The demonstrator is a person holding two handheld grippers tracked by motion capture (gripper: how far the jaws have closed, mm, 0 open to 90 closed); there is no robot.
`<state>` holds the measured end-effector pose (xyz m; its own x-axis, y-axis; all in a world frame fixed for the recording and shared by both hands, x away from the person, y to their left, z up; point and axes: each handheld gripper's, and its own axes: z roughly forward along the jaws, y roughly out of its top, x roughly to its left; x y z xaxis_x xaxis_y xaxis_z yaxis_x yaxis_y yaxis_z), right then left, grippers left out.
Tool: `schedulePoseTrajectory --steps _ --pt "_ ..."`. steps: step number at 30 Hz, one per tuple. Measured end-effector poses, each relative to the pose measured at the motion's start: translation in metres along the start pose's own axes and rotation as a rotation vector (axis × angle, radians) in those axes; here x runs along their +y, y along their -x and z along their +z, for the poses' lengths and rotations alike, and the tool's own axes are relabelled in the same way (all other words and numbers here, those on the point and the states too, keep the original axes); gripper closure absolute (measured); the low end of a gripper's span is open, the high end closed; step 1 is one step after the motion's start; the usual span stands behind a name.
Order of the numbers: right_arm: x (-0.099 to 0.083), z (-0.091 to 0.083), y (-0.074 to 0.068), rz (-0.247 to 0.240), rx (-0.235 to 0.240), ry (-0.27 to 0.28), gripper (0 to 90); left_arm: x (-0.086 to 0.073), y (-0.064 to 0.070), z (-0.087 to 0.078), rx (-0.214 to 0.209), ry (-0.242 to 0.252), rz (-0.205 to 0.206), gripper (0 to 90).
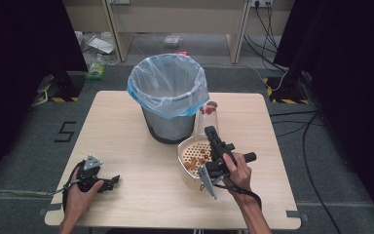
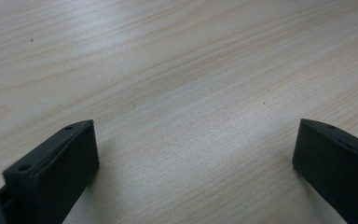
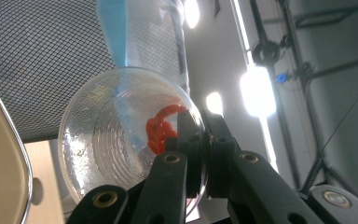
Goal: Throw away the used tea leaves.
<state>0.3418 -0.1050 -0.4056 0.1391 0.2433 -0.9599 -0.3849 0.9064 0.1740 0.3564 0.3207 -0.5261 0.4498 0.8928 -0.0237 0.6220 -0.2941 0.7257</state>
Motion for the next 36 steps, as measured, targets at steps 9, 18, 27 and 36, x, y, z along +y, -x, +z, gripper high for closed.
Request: schedulePoseTrajectory --steps 9,18,27,36 --pt "-0.033 0.017 0.015 0.389 0.142 -0.166 87.3 0.0 0.0 0.0 0.0 0.0 0.0 0.0" --pt "-0.068 0.03 0.03 0.746 0.25 -0.255 87.3 0.0 0.0 0.0 0.0 0.0 0.0 0.0" --pt "-0.089 0.046 0.051 0.931 0.303 -0.292 87.2 0.0 0.0 0.0 0.0 0.0 0.0 0.0" --pt "-0.107 0.065 0.072 1.078 0.363 -0.318 87.1 0.0 0.0 0.0 0.0 0.0 0.0 0.0"
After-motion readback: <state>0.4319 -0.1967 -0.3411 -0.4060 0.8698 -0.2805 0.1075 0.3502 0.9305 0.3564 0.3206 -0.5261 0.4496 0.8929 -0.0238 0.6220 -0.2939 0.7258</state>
